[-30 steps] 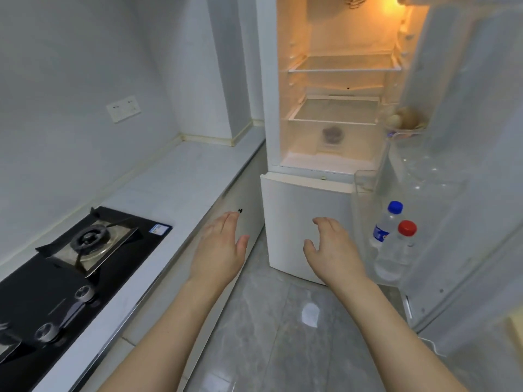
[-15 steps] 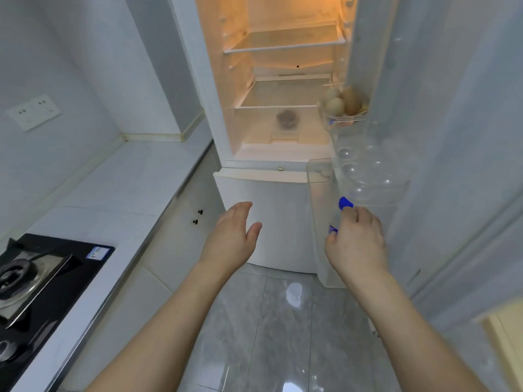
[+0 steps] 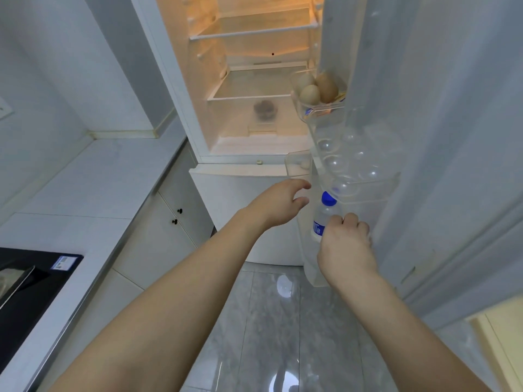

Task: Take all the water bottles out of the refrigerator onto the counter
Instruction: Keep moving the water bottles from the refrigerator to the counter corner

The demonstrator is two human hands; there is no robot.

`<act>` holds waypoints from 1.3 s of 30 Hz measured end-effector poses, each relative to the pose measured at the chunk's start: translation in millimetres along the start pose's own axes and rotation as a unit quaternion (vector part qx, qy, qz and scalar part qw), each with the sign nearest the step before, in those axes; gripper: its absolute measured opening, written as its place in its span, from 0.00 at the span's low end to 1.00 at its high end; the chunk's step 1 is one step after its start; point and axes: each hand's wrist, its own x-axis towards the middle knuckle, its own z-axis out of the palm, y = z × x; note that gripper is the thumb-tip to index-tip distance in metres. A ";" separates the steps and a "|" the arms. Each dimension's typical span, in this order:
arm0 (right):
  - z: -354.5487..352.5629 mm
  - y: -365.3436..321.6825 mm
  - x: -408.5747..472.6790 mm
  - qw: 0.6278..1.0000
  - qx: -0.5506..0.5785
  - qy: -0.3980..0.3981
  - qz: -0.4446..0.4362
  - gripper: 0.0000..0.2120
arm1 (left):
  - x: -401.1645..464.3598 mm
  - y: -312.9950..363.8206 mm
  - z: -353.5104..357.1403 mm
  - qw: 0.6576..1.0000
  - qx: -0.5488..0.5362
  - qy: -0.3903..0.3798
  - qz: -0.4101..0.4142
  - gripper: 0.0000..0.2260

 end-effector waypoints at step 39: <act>-27.8 -17.9 -9.1 0.954 0.281 0.083 0.058 0.13 | -86.8 -19.8 -21.8 0.899 -0.120 0.418 -0.058 0.15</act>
